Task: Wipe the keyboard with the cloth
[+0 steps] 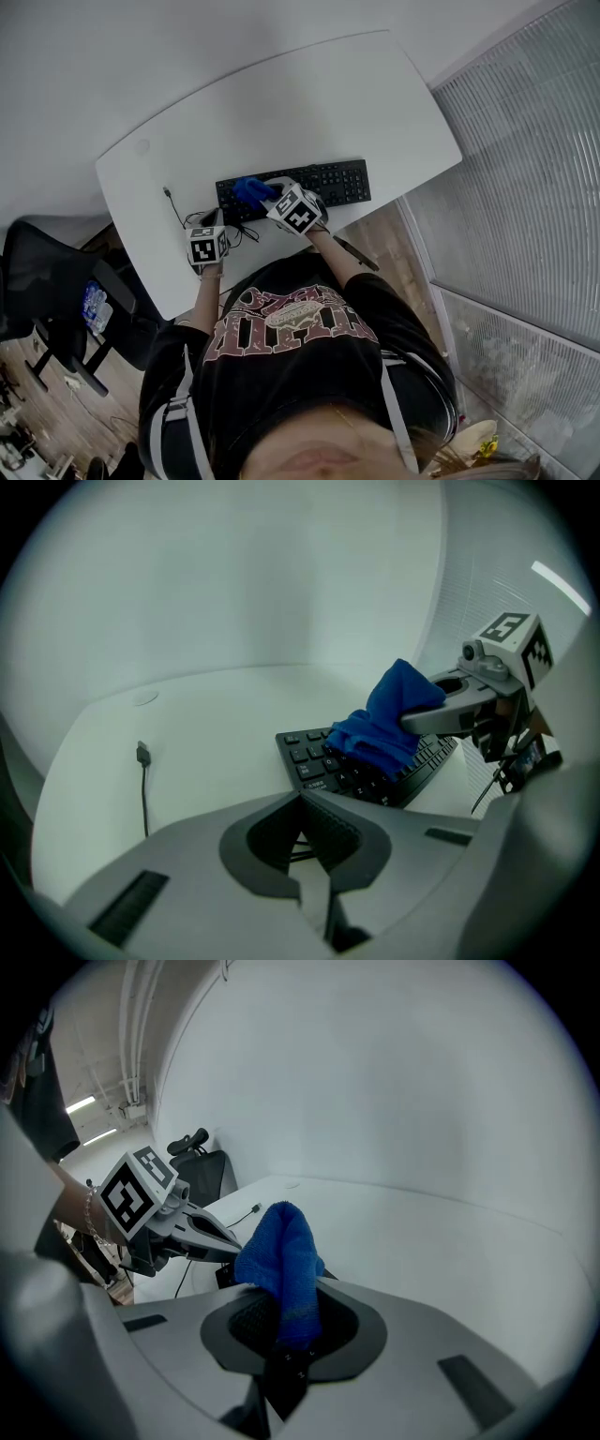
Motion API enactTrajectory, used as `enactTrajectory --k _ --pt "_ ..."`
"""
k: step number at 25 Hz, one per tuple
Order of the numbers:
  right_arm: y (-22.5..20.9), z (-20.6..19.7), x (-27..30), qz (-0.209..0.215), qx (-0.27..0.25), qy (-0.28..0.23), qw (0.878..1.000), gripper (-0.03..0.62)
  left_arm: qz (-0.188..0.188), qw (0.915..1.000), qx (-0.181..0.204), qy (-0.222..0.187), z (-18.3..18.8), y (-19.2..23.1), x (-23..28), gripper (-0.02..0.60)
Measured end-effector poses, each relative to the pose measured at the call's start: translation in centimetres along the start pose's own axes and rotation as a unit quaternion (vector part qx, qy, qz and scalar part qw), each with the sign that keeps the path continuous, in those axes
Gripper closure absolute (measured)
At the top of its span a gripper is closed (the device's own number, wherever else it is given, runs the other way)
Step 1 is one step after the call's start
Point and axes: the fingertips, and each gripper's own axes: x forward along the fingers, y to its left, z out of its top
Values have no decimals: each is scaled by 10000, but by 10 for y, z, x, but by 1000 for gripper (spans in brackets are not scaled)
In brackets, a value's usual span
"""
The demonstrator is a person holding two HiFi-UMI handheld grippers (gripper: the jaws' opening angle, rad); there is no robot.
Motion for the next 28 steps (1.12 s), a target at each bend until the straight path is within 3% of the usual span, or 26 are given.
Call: enactTrajectory --k 28 --pt "-66 -63 -70 -626 652 173 9958 537 134 9999 59 45 -2 -1 -3 546"
